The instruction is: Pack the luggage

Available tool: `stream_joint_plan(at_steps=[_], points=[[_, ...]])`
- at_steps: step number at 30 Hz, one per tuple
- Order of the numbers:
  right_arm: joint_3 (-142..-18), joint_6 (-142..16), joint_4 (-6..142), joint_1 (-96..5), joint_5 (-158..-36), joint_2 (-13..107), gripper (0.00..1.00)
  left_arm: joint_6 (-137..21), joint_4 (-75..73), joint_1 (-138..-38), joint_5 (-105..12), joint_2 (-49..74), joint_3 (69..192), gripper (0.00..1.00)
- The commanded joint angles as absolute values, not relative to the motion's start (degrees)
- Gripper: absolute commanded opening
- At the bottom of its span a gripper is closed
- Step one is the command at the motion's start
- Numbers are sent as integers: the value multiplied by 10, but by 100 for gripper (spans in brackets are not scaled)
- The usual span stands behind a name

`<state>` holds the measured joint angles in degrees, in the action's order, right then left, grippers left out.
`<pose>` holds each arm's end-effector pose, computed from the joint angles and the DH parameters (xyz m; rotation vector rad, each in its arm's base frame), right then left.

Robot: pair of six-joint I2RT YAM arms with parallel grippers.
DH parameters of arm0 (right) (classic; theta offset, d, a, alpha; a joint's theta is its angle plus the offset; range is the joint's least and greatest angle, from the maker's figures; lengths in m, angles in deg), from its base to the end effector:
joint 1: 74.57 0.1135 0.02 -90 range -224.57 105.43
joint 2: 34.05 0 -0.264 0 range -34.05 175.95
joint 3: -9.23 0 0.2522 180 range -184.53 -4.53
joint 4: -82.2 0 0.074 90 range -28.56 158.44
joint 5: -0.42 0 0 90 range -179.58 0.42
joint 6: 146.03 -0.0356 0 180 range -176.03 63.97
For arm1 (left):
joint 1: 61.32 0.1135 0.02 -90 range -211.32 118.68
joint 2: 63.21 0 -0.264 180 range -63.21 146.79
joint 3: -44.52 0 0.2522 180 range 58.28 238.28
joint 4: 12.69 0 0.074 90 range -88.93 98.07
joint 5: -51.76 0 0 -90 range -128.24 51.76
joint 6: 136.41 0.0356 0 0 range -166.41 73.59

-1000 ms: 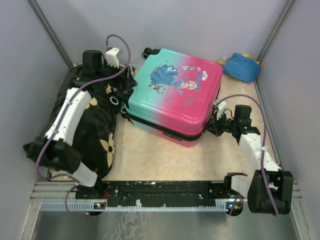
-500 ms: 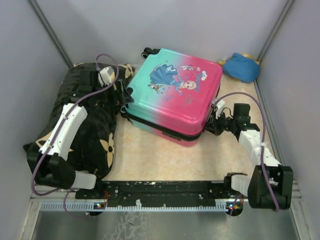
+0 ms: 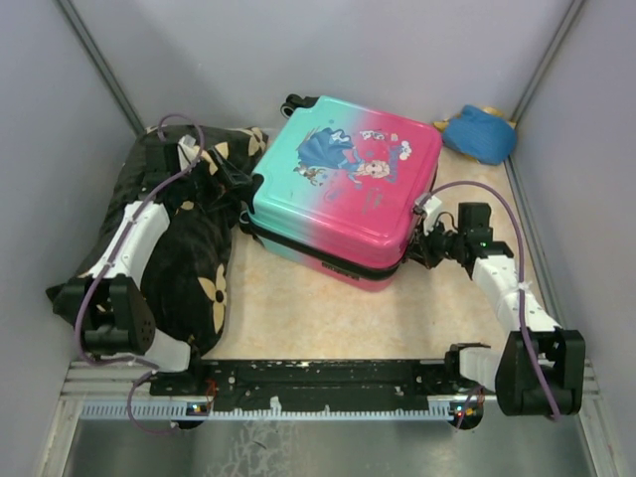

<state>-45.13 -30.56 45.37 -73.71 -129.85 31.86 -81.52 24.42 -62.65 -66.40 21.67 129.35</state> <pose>0.2262 0.0264 0.2284 -0.8090 2.0968 0.6171 0.3321 -0.0245 0.3126 -0.3870 2.2433 -0.8891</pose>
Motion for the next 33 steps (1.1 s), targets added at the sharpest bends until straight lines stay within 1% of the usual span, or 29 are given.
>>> stream_joint_plan(at_steps=[1, 3, 6, 10, 13, 14, 16, 21, 23, 24, 28, 33], points=[[-489, -300, 497, -706, -1300, 323, 0, -892, 126, -623, -708, 237, 1273, 99], [-494, -300, 489, -702, -1296, 323, 0, -915, 115, -617, -703, 244, 1264, 99], [-500, -299, 486, -697, -1285, 323, 0, -938, 82, -613, -721, 254, 1250, 86], [-503, -304, 486, -693, -1274, 323, 0, -971, 50, -612, -726, 267, 1240, 78], [-503, -305, 485, -686, -1262, 319, 0, -984, 30, -608, -725, 273, 1235, 71], [-503, -306, 486, -684, -1259, 318, 0, -985, 24, -605, -726, 274, 1233, 66], [-503, -309, 489, -684, -1251, 316, 0, -980, 13, -602, -729, 274, 1228, 54], [-495, -311, 517, -683, -1204, 305, 0, -914, -1, -588, -760, 282, 1226, 14], [-492, -298, 529, -688, -1187, 301, 0, -872, 28, -586, -765, 292, 1244, 2], [-491, -293, 533, -693, -1184, 300, 0, -842, 49, -585, -769, 299, 1262, 0], [-497, -273, 549, -730, -1185, 313, 0, -753, 126, -586, -770, 329, 1309, 0], [-528, -259, 595, -780, -1201, 365, 0, -684, 173, -587, -755, 354, 1341, 0]])
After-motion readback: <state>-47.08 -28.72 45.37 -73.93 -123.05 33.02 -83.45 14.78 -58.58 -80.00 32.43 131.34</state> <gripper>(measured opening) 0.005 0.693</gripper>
